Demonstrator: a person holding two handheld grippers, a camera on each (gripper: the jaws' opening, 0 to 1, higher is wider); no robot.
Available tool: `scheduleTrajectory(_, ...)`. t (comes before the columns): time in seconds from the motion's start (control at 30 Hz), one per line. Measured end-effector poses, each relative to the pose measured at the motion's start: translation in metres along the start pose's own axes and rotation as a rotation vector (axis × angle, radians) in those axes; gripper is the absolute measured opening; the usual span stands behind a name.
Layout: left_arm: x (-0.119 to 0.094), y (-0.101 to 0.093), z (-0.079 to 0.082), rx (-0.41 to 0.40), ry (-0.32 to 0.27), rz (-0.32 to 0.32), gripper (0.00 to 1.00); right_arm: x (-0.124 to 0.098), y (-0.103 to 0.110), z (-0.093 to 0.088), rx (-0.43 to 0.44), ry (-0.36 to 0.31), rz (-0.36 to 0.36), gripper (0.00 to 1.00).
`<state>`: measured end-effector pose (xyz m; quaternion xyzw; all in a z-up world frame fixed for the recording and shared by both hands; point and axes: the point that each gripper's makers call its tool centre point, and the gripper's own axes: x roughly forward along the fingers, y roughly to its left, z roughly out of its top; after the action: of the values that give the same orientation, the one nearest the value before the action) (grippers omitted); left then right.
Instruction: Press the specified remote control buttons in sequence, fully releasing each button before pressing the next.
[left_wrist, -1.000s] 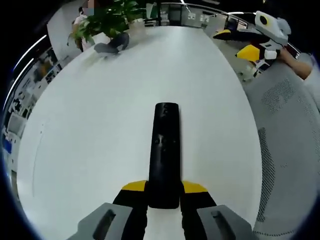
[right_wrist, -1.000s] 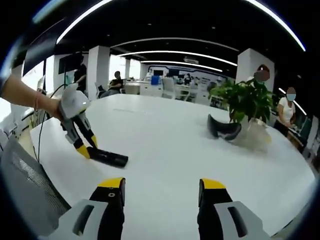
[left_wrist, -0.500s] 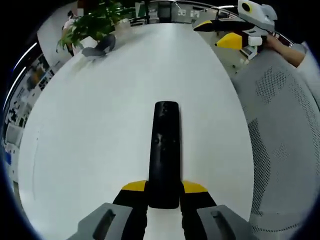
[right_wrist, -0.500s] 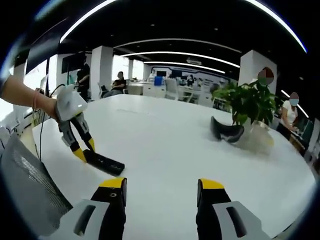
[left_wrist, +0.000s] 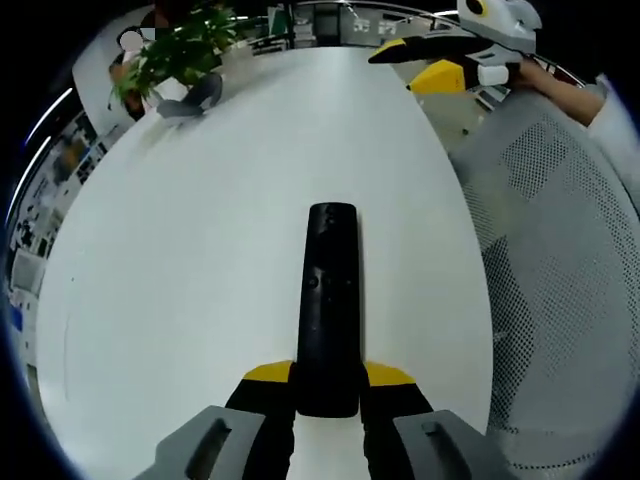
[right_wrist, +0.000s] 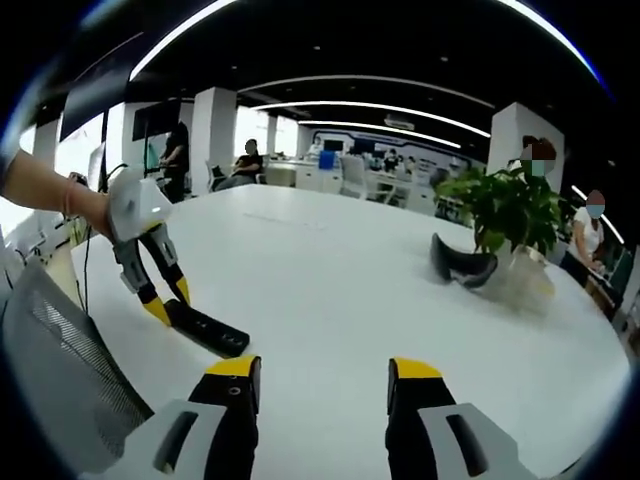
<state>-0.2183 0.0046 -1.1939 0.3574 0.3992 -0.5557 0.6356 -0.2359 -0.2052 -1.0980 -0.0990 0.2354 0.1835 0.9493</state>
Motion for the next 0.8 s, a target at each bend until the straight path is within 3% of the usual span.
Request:
scheduleTrajectory(0.27, 0.000, -0.008, 0.000, 0.008, -0.003, -0.003, 0.24, 0.002, 0.007, -0.001, -0.039, 0.008, 0.031, 0.39)
scheduleTrajectory(0.8, -0.001, -0.032, -0.002, 0.030, -0.011, -0.014, 0.24, 0.004, 0.018, -0.007, -0.090, 0.059, 0.077, 0.36)
